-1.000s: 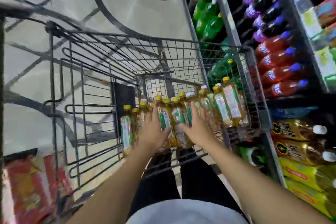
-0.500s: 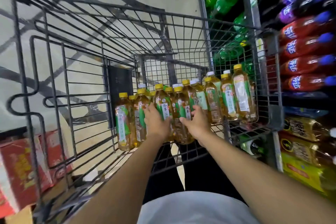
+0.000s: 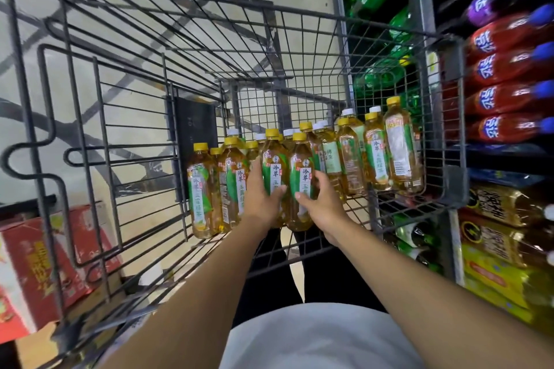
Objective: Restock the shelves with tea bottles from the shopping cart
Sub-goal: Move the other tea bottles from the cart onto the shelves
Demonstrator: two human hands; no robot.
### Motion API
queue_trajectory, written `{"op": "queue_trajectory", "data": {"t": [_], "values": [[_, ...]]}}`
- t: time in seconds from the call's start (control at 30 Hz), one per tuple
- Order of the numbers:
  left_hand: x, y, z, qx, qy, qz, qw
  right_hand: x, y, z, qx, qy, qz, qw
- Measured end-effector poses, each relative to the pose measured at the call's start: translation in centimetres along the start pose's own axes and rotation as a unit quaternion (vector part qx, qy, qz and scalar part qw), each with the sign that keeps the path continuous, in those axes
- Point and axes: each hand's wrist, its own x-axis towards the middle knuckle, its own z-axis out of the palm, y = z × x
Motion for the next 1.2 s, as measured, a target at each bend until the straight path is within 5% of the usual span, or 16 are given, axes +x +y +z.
{"op": "queue_trajectory", "data": {"t": [0.4, 0.67, 1.2], "values": [[-2.3, 1.7, -3.8, -0.117, -0.070, 0.017, 0.991, -1.4, -0.3, -2.3, 0.151, -0.059, -0.029, 0.986], [-5.4, 8.5, -4.9, -0.086, -0.184, 0.092, 0.975, -6.6, -1.9, -6.0, 0.302, 0.004, -0.094, 0.949], [-22.4, 19.3, 6.2, 0.041, -0.399, 0.316, 0.860, -27.2, 6.5, -15.1, 0.504, 0.259, -0.276, 0.776]]}}
